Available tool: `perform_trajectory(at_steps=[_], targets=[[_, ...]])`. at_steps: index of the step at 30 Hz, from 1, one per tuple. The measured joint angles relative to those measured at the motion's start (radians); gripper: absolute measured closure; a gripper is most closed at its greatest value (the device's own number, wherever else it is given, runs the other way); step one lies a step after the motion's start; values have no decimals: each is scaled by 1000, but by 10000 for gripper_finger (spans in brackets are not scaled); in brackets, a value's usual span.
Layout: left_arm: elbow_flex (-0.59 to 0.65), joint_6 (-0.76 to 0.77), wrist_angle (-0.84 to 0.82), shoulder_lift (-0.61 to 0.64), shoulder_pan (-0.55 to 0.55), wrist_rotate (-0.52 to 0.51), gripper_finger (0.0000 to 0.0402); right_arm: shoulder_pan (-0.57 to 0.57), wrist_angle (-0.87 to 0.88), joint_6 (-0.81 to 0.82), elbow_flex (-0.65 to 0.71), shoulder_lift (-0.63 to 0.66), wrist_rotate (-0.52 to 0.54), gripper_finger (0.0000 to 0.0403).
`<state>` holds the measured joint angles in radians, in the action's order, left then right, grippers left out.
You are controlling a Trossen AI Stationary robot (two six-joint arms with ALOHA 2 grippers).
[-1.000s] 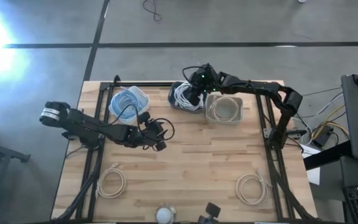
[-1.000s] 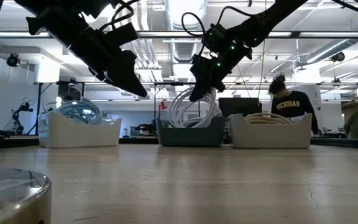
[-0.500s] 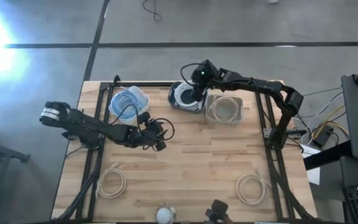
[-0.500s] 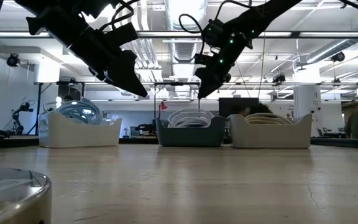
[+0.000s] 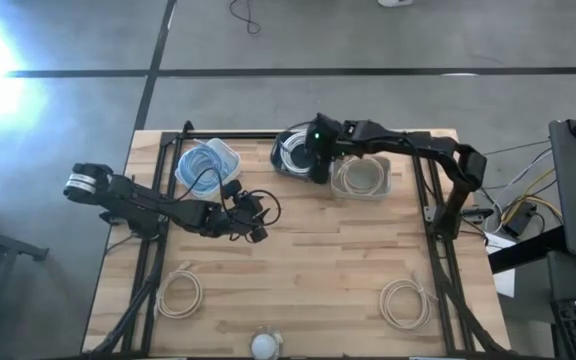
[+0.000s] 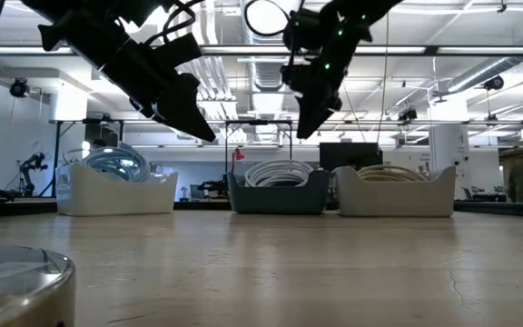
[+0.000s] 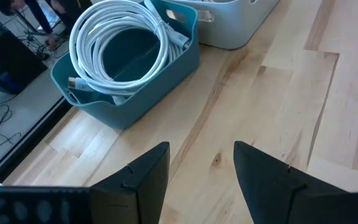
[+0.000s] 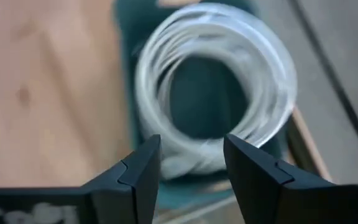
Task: Pick & Place USB Port
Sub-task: Put the right brown charger cable into the brown bin
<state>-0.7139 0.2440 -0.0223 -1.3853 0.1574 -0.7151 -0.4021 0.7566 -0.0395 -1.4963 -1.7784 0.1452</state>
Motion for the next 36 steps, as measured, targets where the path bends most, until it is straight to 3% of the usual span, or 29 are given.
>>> perform_trajectory(at_steps=[8,16,25,28,32,36], targets=[[0,-1,0,0,1,0,204,149,131,90,92,99,-75,247],[0,-6,-2,0,0,2,204,308,182,298,315,316,-86,252],[0,-6,0,0,0,14,204,545,184,555,655,567,-357,256],[0,-6,0,0,0,14,204,652,175,575,764,603,-421,258],[0,-6,0,0,0,14,204,763,165,717,863,620,-517,259],[0,-5,0,0,0,14,204,852,45,851,920,620,-581,259]])
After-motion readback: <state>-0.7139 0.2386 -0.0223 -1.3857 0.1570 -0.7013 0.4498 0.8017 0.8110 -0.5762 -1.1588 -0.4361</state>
